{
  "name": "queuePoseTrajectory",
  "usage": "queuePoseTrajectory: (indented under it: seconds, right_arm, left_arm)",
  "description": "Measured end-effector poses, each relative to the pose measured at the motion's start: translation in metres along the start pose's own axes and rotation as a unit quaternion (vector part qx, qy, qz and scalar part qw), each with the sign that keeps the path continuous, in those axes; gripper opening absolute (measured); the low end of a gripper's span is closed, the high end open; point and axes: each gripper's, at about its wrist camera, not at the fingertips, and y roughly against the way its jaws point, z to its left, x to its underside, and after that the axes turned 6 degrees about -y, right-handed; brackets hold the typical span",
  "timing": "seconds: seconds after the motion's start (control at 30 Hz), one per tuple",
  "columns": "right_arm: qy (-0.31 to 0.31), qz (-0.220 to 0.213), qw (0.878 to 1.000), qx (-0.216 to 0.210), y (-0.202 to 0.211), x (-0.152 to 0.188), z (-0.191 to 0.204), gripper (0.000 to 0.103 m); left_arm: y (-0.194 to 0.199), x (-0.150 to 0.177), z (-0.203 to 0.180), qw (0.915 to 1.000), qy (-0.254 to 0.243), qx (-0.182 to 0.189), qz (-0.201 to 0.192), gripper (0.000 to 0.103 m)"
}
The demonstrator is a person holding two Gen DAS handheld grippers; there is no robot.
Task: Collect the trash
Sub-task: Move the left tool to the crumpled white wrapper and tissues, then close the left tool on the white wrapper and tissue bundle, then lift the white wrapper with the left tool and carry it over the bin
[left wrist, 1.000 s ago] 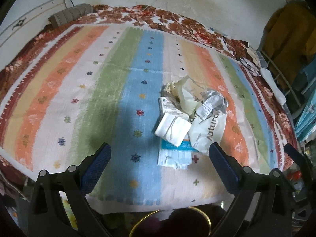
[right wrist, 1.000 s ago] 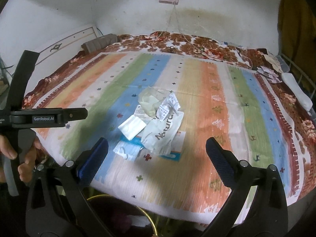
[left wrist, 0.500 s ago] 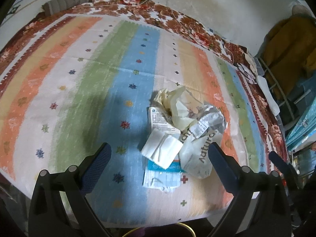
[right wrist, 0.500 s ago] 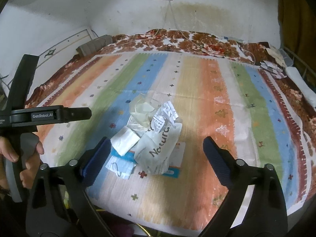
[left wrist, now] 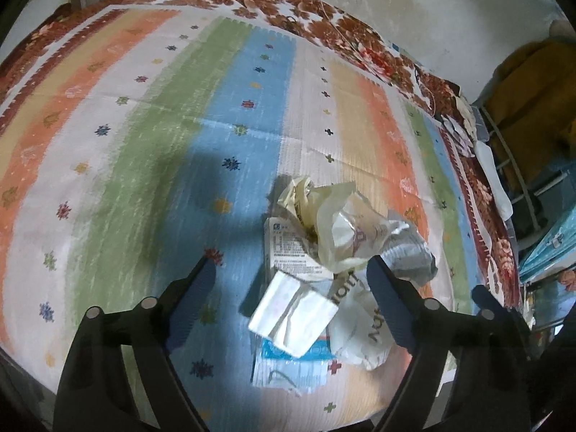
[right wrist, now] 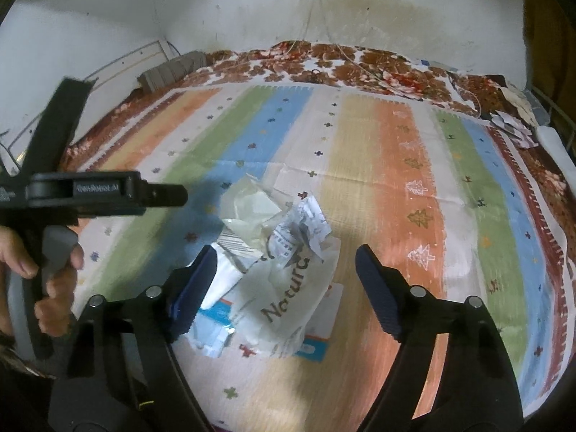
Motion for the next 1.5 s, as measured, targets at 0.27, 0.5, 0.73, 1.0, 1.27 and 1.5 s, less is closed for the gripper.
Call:
queuePoseTrajectory:
  seconds: [0.27,0.5,0.73,1.0,1.27,1.5]
  right_arm:
    - [0.006,0.014,1.0,-0.005,-0.026,-0.01,-0.006,0.056]
    - [0.011,0.026,1.0,-0.006,-0.04,-0.016,-0.007,0.033]
    - [0.017,0.032,0.999,-0.004,-0.043,-0.015,-0.003,0.015]
    - [0.027,0.031,0.999,0.005,-0.044,-0.012,-0.001,0.005]
    - [0.02,0.021,1.0,0.011,-0.029,-0.015,-0.002,0.004]
    - [0.006,0.002,1.0,0.004,-0.002,-0.021,-0.002,0.003]
  left_arm:
    - [-0.027,-0.014,-0.008,0.9998,-0.01,0.016,0.007,0.066]
    - [-0.046,-0.018,-0.012,0.9992,-0.016,0.034,0.015,0.047]
    - [-0.053,-0.018,-0.018,0.9988,-0.031,0.036,0.012,0.033]
    - [-0.057,-0.014,-0.02,0.9988,-0.04,0.024,0.016,0.002]
    - [-0.034,-0.02,-0.009,0.9995,-0.028,0.013,0.004,0.002]
    - [-0.013,-0.017,-0.006,0.9997,-0.02,0.01,-0.006,0.002]
